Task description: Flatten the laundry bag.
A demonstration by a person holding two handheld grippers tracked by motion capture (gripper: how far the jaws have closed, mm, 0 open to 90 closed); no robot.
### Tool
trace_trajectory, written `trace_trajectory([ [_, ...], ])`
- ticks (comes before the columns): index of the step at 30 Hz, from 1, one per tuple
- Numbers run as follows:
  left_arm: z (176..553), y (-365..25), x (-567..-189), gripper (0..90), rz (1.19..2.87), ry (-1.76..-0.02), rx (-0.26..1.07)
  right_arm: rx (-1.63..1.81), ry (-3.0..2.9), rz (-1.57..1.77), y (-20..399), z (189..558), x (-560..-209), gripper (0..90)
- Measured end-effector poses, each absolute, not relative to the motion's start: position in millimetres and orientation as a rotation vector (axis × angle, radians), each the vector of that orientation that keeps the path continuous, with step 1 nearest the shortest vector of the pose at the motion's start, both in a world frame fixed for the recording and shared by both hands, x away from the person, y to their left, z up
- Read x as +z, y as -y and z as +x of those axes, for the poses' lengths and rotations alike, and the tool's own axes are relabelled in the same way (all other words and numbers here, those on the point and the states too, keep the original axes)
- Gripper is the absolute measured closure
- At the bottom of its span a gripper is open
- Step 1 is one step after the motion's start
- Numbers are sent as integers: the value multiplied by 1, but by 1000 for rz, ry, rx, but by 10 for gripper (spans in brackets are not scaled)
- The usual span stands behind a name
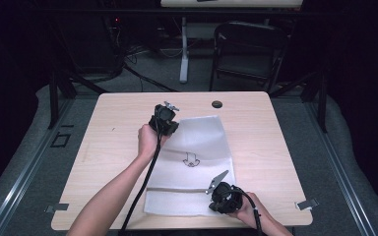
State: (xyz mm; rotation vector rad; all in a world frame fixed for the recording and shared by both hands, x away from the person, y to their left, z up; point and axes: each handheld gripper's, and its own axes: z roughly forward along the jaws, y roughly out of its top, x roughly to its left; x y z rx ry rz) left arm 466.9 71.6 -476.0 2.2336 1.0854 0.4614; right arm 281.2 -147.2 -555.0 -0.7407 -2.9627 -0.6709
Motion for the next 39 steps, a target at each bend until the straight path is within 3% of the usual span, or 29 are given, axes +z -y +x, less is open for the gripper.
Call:
trace_trajectory([
  [25, 490, -71, -506, 829, 2249, -1201, 428, -694, 2922, -727, 139, 277, -556, 900],
  [33, 492, -73, -501, 424, 2183, -1184, 426, -706, 2905, -755, 142, 281, -556, 900],
  [39, 492, -76, -499, 274, 2147, -1182, 391, -700, 2892, -777, 143, 281, -557, 895],
])
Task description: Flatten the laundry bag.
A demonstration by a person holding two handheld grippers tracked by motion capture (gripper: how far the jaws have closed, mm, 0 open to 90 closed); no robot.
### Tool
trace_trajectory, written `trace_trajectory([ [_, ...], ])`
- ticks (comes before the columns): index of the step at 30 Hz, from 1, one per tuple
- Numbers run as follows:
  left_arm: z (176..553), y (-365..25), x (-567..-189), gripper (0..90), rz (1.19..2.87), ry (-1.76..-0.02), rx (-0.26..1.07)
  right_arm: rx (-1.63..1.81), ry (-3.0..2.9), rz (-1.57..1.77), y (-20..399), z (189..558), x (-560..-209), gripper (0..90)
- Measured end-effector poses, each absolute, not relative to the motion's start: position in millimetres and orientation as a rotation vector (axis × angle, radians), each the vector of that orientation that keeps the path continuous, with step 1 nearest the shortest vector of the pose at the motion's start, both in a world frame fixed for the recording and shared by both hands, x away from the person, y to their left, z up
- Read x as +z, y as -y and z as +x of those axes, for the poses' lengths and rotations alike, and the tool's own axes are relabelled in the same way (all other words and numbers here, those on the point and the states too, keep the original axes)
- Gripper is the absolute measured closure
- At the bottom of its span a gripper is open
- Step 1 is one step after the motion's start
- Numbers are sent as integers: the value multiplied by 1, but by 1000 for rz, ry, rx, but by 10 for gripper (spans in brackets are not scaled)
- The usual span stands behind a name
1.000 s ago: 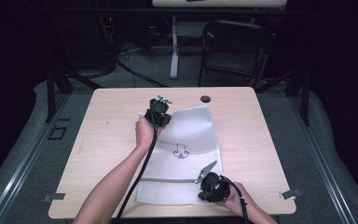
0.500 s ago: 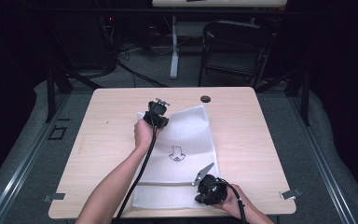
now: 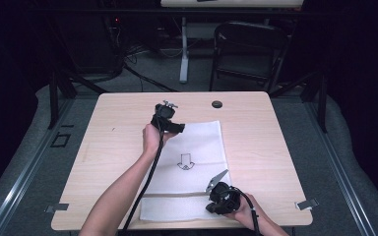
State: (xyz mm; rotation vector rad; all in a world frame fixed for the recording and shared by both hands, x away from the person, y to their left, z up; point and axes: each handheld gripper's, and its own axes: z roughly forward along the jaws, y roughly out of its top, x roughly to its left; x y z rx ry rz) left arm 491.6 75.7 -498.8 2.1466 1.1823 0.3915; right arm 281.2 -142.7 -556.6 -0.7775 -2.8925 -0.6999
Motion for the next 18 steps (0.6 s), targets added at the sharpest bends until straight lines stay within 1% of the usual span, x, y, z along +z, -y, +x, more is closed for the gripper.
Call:
trace_trajectory([
  [2, 489, -76, -499, 242, 2153, -1175, 384, -706, 2889, -790, 143, 281, -556, 871],
  [4, 484, -76, -501, 228, 2158, -1158, 368, -720, 2887, -802, 144, 282, -554, 814],
  [10, 466, -80, -506, 185, 2180, -1082, 333, -743, 2872, -871, 153, 287, -546, 568],
  [11, 463, -81, -506, 169, 2186, -1069, 323, -742, 2875, -868, 155, 288, -544, 523],
  [12, 460, -83, -506, 161, 2187, -1057, 318, -768, 2858, -877, 156, 287, -543, 458],
  [15, 449, -87, -504, 156, 2188, -1029, 322, -765, 2877, -885, 160, 288, -539, 322],
  [17, 442, -91, -503, 154, 2188, -1015, 316, -773, 2875, -902, 162, 289, -538, 208],
  [18, 439, -92, -503, 154, 2191, -1007, 310, -762, 2881, -917, 163, 290, -537, 187],
])
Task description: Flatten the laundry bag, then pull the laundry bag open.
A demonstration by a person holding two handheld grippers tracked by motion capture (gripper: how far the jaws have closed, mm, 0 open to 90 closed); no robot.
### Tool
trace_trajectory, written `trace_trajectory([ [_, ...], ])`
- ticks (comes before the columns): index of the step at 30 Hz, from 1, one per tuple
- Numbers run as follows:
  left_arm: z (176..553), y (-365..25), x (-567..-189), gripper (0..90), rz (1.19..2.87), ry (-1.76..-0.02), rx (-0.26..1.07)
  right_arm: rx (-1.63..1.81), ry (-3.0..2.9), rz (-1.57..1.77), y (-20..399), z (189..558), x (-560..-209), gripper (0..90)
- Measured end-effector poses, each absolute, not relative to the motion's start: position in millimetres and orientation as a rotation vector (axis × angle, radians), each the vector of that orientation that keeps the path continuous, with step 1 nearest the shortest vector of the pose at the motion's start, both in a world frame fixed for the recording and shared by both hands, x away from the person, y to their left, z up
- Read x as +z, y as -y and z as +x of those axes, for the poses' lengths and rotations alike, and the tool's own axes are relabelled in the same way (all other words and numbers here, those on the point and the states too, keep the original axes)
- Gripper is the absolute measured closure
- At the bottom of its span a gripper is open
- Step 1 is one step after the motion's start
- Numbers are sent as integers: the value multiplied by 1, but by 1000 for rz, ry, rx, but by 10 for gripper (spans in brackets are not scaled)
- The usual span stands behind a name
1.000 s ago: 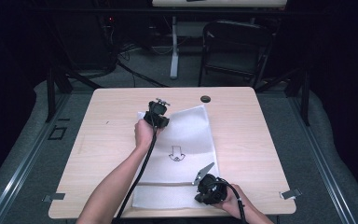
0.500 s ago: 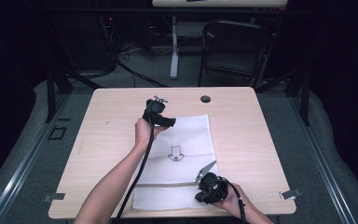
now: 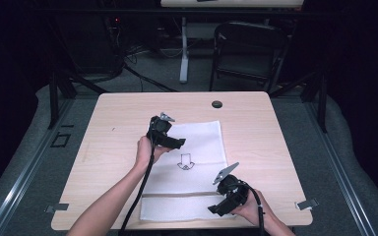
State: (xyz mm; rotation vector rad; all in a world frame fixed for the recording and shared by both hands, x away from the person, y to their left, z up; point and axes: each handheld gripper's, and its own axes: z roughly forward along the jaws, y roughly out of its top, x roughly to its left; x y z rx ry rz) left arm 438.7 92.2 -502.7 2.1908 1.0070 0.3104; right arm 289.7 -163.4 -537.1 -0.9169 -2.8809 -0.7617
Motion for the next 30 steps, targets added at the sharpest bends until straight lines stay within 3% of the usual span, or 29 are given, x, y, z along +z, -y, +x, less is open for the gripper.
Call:
trace_trajectory([
  [10, 403, -99, -495, 132, 2215, -914, 276, -748, 2888, -977, 175, 298, -532, 62],
  [30, 366, -90, -496, 109, 2266, -796, 213, -810, 2937, -1067, 200, 303, -523, 127],
])
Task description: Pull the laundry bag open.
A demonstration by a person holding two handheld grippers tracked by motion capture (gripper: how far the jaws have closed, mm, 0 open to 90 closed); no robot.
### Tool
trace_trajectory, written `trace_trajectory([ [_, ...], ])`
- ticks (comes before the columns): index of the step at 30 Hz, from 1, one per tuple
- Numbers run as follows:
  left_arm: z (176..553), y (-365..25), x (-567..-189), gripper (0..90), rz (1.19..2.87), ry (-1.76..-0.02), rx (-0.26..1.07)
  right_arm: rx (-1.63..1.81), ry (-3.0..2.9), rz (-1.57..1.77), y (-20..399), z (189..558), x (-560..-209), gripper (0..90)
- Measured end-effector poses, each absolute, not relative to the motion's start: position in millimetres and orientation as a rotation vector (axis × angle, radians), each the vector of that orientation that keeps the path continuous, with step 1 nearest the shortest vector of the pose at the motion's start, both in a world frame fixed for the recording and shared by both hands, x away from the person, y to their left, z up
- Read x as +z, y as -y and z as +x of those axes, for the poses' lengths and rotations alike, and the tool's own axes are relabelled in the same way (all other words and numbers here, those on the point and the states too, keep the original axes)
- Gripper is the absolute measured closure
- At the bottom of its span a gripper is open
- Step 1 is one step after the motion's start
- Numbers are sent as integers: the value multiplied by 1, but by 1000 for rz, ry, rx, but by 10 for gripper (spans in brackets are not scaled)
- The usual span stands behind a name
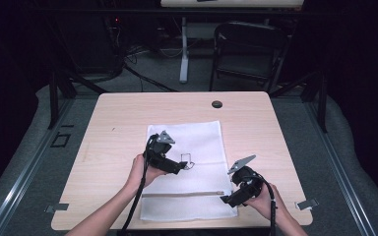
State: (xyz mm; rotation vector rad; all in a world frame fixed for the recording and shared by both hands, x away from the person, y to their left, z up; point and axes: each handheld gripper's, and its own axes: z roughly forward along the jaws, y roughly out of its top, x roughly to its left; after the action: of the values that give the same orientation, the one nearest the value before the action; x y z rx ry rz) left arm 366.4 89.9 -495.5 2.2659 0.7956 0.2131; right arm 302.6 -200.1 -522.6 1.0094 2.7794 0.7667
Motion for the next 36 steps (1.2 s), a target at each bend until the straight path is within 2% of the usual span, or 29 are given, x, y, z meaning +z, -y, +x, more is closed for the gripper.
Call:
trace_trajectory([
  [6, 357, -83, -500, 108, 2281, -750, 195, 787, -2747, 1029, 203, 304, -521, 158],
  [10, 354, -78, -502, 126, 2281, -728, 190, 800, -2722, 1048, 205, 303, -520, 237],
  [19, 345, -65, -512, 162, 2304, -664, 171, 836, -2687, 1083, 209, 306, -520, 662],
  [26, 339, -52, -522, 171, 2340, -611, 149, 842, -2685, 1113, 206, 307, -528, 894],
  [36, 333, -36, -532, 161, 2376, -564, 141, 758, -2753, 1085, 202, 308, -536, 900],
])
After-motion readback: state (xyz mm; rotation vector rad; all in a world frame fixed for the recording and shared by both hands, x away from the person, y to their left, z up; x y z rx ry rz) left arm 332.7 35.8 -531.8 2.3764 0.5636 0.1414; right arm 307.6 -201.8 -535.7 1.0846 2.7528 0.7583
